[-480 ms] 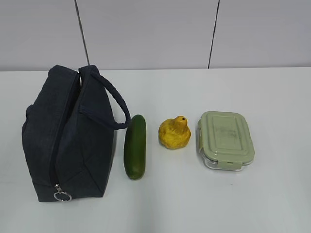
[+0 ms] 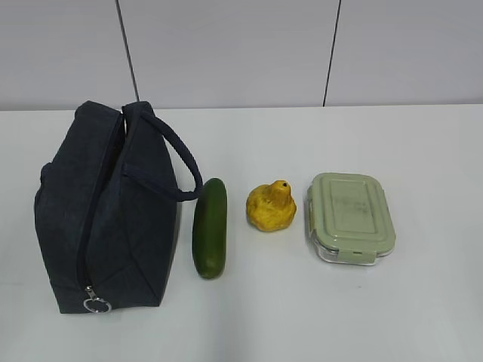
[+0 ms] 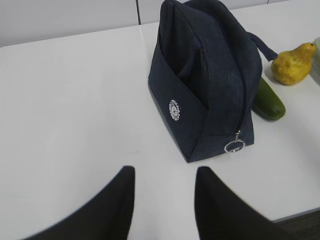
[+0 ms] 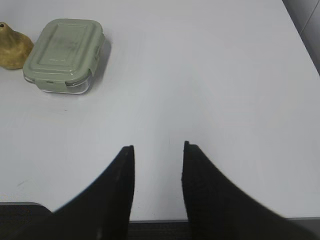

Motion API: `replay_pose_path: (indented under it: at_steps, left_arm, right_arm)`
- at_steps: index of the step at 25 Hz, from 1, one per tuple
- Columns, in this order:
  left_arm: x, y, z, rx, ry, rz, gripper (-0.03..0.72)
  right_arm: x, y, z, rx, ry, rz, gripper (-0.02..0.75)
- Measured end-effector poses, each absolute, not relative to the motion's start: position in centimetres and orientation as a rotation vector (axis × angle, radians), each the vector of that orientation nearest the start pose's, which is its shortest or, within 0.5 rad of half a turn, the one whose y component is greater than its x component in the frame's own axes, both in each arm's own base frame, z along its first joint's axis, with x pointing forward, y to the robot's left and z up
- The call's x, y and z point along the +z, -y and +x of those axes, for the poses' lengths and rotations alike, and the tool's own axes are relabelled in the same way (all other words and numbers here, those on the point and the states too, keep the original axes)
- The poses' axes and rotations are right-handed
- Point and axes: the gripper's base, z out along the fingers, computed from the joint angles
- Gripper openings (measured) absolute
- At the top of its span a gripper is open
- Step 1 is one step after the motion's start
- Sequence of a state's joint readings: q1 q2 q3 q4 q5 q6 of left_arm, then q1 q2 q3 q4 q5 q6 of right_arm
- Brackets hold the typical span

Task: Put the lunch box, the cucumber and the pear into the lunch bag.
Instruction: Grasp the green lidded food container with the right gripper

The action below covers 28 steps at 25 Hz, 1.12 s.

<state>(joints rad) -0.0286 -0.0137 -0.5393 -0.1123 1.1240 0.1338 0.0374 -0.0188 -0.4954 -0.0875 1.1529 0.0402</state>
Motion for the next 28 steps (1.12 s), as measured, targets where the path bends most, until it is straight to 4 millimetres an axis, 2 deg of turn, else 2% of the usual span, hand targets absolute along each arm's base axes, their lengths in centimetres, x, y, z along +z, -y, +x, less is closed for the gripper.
replay_pose_path:
  at_steps: [15, 19, 22, 28]
  left_arm:
    - [28.3, 0.9, -1.5, -0.069, -2.042, 0.179, 0.242]
    - [28.8, 1.5, -1.3, -0.168, -2.004, 0.18, 0.242]
    - [30.3, 2.0, 0.4, -0.25, -1.91, 0.143, 0.242]
    - [31.4, 1.7, 7.3, -0.219, -1.94, 0.087, 0.242]
  right_arm:
    - [26.9, 0.8, -1.1, -0.06, -2.119, 0.013, 0.265]
    - [26.9, 0.8, -1.1, -0.06, -2.119, 0.013, 0.265]
    - [26.9, 0.8, -1.1, -0.06, -2.119, 0.013, 0.265]
    - [26.9, 0.8, -1.1, -0.06, -2.119, 0.013, 0.265]
